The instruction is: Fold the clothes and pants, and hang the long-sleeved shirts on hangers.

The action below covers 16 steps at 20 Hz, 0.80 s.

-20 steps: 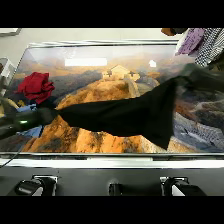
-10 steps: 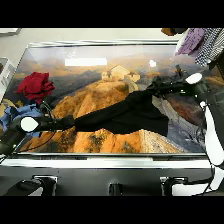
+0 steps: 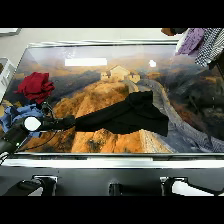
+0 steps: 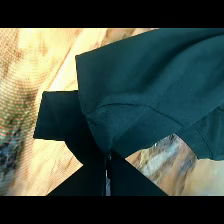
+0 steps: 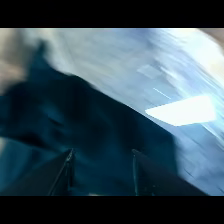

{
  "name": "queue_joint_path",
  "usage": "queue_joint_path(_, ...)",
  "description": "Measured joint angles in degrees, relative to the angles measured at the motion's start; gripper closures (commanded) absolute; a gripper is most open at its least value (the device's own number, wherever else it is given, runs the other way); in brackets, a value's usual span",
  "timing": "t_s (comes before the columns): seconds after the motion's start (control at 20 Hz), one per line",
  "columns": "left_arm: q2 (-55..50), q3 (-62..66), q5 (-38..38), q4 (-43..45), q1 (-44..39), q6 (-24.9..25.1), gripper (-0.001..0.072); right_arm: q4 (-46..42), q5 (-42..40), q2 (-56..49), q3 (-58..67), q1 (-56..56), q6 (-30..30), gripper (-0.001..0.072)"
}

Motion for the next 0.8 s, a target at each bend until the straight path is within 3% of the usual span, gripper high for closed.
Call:
queue_joint_path(0.35,-0.2,0.0,0.1,0.0,0.0,0.0,0.0688,0.7,-1.1,4.8,-21.6,-6.0,-6.9,0.0285)
queue_joint_path(0.65,-0.2,0.0,0.1,0.0,0.0,0.0,0.0688,3.8,-6.3,5.2,-29.8,-6.5,-10.9,0.0280)
queue_joint_path(0.7,-0.2,0.0,0.1,0.0,0.0,0.0,0.0688,4.3,-7.1,5.2,-30.6,-6.5,-11.5,0.0237)
queue_joint_path(0.8,-0.2,0.0,0.1,0.0,0.0,0.0,0.0688,5.0,-8.5,5.1,-31.9,-6.5,-12.2,0.0237)
